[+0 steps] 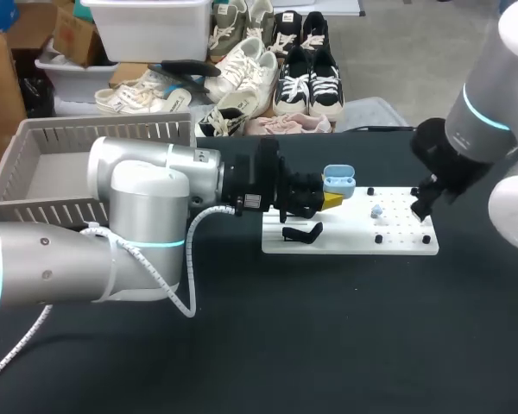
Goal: Pick up each earbud case from the left stands, insert the matching earbuds, close the lid, and place the case in the box.
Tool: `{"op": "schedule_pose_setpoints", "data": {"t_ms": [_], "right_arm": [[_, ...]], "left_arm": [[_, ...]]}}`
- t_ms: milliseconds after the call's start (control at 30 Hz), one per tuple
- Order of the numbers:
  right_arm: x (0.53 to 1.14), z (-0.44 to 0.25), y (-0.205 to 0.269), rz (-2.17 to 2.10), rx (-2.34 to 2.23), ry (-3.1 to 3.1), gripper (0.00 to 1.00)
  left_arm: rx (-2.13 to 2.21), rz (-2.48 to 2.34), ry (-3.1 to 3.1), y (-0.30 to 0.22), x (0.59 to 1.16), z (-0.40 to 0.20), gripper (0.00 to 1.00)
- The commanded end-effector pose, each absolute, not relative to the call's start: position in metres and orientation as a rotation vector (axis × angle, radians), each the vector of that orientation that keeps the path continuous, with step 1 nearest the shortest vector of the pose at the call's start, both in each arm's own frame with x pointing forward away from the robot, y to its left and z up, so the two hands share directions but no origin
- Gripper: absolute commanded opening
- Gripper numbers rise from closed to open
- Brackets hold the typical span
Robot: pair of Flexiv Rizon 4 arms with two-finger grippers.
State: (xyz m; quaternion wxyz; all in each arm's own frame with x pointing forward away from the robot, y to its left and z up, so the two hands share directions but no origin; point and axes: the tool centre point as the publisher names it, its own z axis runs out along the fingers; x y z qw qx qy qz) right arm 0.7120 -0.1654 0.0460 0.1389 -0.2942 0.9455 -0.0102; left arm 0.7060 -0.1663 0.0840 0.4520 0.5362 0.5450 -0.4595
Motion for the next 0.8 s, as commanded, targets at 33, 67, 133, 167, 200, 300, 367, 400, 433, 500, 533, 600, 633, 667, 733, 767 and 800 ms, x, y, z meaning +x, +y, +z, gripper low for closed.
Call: {"op": "schedule_pose_setpoints", "data": {"t_ms": [33, 67, 133, 167, 200, 300, 367, 400, 433, 500, 533, 600, 633, 667, 733, 767, 800], "right_arm": [[0.719, 0.042, -0.163, -0.019, -0.845, 2.750, 0.63], [0.720, 0.041, -0.162, -0.017, -0.844, 2.752, 0.62], [0.720, 0.038, -0.161, -0.012, -0.845, 2.764, 0.58], [0.720, 0.037, -0.161, -0.011, -0.844, 2.770, 0.56], [0.721, 0.036, -0.161, -0.011, -0.842, 2.775, 0.53], [0.720, 0.033, -0.162, -0.011, -0.829, 2.787, 0.50], [0.720, 0.032, -0.163, -0.007, -0.818, 2.791, 0.50], [0.720, 0.032, -0.163, -0.006, -0.816, 2.792, 0.49], [0.720, 0.032, -0.163, -0.005, -0.814, 2.794, 0.49], [0.721, 0.032, -0.163, -0.008, -0.811, 2.799, 0.49], [0.721, 0.032, -0.162, -0.010, -0.811, 2.801, 0.49], [0.721, 0.032, -0.161, -0.010, -0.810, 2.805, 0.49], [0.722, 0.032, -0.161, -0.013, -0.808, 2.810, 0.49], [0.722, 0.032, -0.161, -0.013, -0.808, 2.810, 0.49], [0.722, 0.032, -0.161, -0.013, -0.808, 2.810, 0.49], [0.722, 0.032, -0.161, -0.013, -0.808, 2.810, 0.49], [0.722, 0.032, -0.161, -0.013, -0.808, 2.810, 0.49]], "left_arm": [[1.321, -1.132, 1.346, -0.166, 0.705, 0.084, 0.00], [1.321, -1.132, 1.346, -0.166, 0.705, 0.084, 0.00], [1.321, -1.132, 1.346, -0.166, 0.705, 0.084, 0.00], [1.321, -1.132, 1.346, -0.166, 0.705, 0.084, 0.00], [1.321, -1.132, 1.346, -0.166, 0.705, 0.084, 0.00], [1.321, -1.132, 1.346, -0.166, 0.705, 0.084, 0.00], [1.321, -1.132, 1.346, -0.166, 0.705, 0.084, 0.00], [1.321, -1.132, 1.346, -0.166, 0.705, 0.084, 0.00], [1.321, -1.132, 1.346, -0.166, 0.705, 0.084, 0.00], [1.321, -1.132, 1.346, -0.166, 0.705, 0.084, 0.00], [1.321, -1.132, 1.346, -0.166, 0.705, 0.084, 0.00], [1.321, -1.132, 1.346, -0.166, 0.705, 0.084, 0.00], [1.321, -1.132, 1.346, -0.166, 0.705, 0.084, 0.00], [1.321, -1.132, 1.346, -0.166, 0.705, 0.084, 0.00], [1.321, -1.132, 1.346, -0.166, 0.705, 0.084, 0.00], [1.321, -1.132, 1.346, -0.166, 0.705, 0.084, 0.00], [1.321, -1.132, 1.346, -0.166, 0.705, 0.084, 0.00]]}}
